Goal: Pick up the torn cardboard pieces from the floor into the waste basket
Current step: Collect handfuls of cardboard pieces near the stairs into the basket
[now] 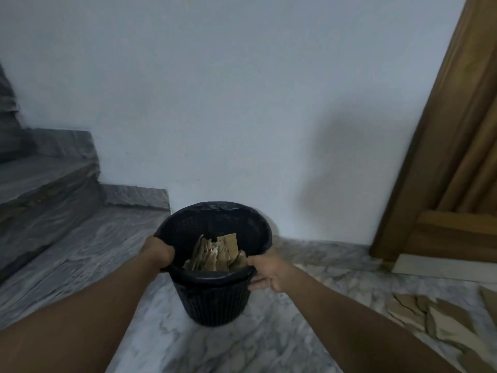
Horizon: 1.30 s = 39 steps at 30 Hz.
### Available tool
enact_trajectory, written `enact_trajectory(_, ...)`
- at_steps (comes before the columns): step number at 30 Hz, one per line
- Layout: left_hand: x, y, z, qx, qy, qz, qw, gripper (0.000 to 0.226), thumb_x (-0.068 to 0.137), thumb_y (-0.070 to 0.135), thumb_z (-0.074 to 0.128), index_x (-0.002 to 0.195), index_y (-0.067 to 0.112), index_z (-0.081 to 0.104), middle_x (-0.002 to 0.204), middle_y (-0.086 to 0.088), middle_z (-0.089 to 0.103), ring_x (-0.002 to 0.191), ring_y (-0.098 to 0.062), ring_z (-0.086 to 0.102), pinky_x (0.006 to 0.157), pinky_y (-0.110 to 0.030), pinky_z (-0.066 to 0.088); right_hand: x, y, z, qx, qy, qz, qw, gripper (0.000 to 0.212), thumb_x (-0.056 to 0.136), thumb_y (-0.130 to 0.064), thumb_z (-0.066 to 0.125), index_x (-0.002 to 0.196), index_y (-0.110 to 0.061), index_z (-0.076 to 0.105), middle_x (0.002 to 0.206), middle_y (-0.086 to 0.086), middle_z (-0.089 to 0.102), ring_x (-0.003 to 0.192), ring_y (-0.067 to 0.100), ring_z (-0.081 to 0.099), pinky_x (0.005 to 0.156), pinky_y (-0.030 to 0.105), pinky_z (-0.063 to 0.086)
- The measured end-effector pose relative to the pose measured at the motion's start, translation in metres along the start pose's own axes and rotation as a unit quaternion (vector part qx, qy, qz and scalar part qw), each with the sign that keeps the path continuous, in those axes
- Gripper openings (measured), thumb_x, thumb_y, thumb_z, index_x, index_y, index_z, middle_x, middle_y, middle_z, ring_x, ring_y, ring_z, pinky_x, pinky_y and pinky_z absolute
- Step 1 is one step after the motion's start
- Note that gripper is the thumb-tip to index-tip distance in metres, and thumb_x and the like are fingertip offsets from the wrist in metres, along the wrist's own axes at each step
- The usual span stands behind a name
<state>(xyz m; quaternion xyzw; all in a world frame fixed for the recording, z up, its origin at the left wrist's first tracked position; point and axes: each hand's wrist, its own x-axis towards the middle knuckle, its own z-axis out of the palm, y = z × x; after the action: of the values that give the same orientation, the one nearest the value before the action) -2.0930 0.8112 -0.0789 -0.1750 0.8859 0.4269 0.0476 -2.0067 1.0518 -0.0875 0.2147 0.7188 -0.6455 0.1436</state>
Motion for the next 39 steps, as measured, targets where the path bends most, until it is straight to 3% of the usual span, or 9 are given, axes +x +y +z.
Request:
enact_trajectory(3,-0.009,0.011,-0.003,-0.014,-0.029,0.023,0.999,0.024,0.084,-0.003,0.058,0.104,-0.017,0.057,0.090,-0.030,0.061,0.069,-0.039,0.064,0.041,-0.033,0.053,-0.013,-0.008,-0.013,0.084,0.020,0.001,0.996,0.012,0.096,-0.006,0.054,0.104,-0.014,0.059,0.103,0.006,0.061,0.089,0.021,0.063,0.079,0.043,0.061)
enact_trajectory(8,-0.039,0.049,0.006,0.018,-0.139,0.089,0.986,0.011,0.085,0.009,0.067,0.095,0.006,0.063,0.106,-0.012,0.068,0.093,-0.022,0.068,0.083,-0.030,0.057,-0.041,-0.027,-0.065,0.084,0.103,0.019,0.991,0.025,0.098,-0.009,0.055,0.121,-0.002,0.048,0.124,0.018,0.049,0.093,0.033,0.060,0.053,0.038,0.060)
enact_trajectory(10,-0.058,0.069,0.018,-0.009,-0.147,0.127,0.981,0.010,0.086,0.007,0.066,0.082,0.004,0.057,0.094,-0.015,0.066,0.084,-0.027,0.068,0.076,-0.035,0.060,-0.059,-0.030,-0.089,0.073,0.131,0.026,0.988,0.025,0.100,-0.012,0.053,0.120,0.000,0.044,0.123,0.021,0.045,0.102,0.042,0.059,0.050,0.040,0.060)
enact_trajectory(14,-0.089,0.104,0.053,-0.065,-0.182,0.137,0.972,0.021,0.089,0.012,0.064,0.097,-0.006,0.059,0.091,-0.023,0.065,0.074,-0.033,0.065,0.078,-0.049,0.059,-0.093,-0.031,-0.138,0.099,0.190,0.026,0.976,0.028,0.102,-0.012,0.049,0.127,0.000,0.041,0.118,0.019,0.043,0.118,0.045,0.054,0.067,0.042,0.061)
enact_trajectory(17,-0.118,0.130,0.081,-0.078,-0.235,0.171,0.954,0.019,0.089,0.013,0.064,0.099,-0.003,0.061,0.084,-0.021,0.065,0.057,-0.027,0.059,0.060,-0.039,0.057,-0.121,-0.029,-0.179,0.107,0.240,0.027,0.965,0.030,0.103,-0.015,0.048,0.129,-0.001,0.042,0.109,0.017,0.049,0.097,0.035,0.061,0.059,0.045,0.060)
enact_trajectory(22,-0.175,0.171,0.146,-0.082,-0.296,0.260,0.915,0.022,0.086,0.020,0.069,0.103,0.009,0.059,0.104,-0.019,0.066,0.085,-0.035,0.069,0.079,-0.053,0.059,-0.163,-0.006,-0.247,0.174,0.342,-0.016,0.923,0.018,0.103,-0.009,0.046,0.119,-0.003,0.048,0.091,0.012,0.049,0.074,0.029,0.055,0.078,0.045,0.058)
enact_trajectory(26,-0.227,0.201,0.210,-0.026,-0.333,0.324,0.885,0.058,0.088,0.035,0.066,0.139,0.013,0.048,0.119,-0.012,0.061,0.091,-0.029,0.066,0.065,-0.037,0.059,-0.160,0.019,-0.287,0.259,0.395,-0.039,0.881,0.036,0.097,-0.007,0.055,0.131,-0.010,0.043,0.109,0.015,0.054,0.084,0.032,0.060,0.059,0.047,0.061)
enact_trajectory(31,-0.276,0.215,0.291,0.049,-0.304,0.389,0.868,0.039,0.092,0.050,0.057,0.100,0.013,0.068,0.098,-0.006,0.066,0.095,-0.027,0.062,0.074,-0.028,0.044,-0.138,0.059,-0.349,0.321,0.449,-0.058,0.832,0.052,0.094,-0.002,0.056,0.135,-0.023,0.033,0.120,0.019,0.054,0.090,0.040,0.063,0.048,0.049,0.058)
enact_trajectory(39,-0.370,0.279,0.414,0.035,-0.322,0.421,0.847,0.033,0.094,0.047,0.056,0.087,0.019,0.071,0.077,0.000,0.068,0.069,-0.015,0.063,0.060,-0.026,0.047,-0.187,0.130,-0.493,0.363,0.501,-0.122,0.776,0.042,0.093,0.000,0.055,0.128,-0.019,0.041,0.112,0.012,0.055,0.093,0.035,0.062,0.056,0.048,0.061)
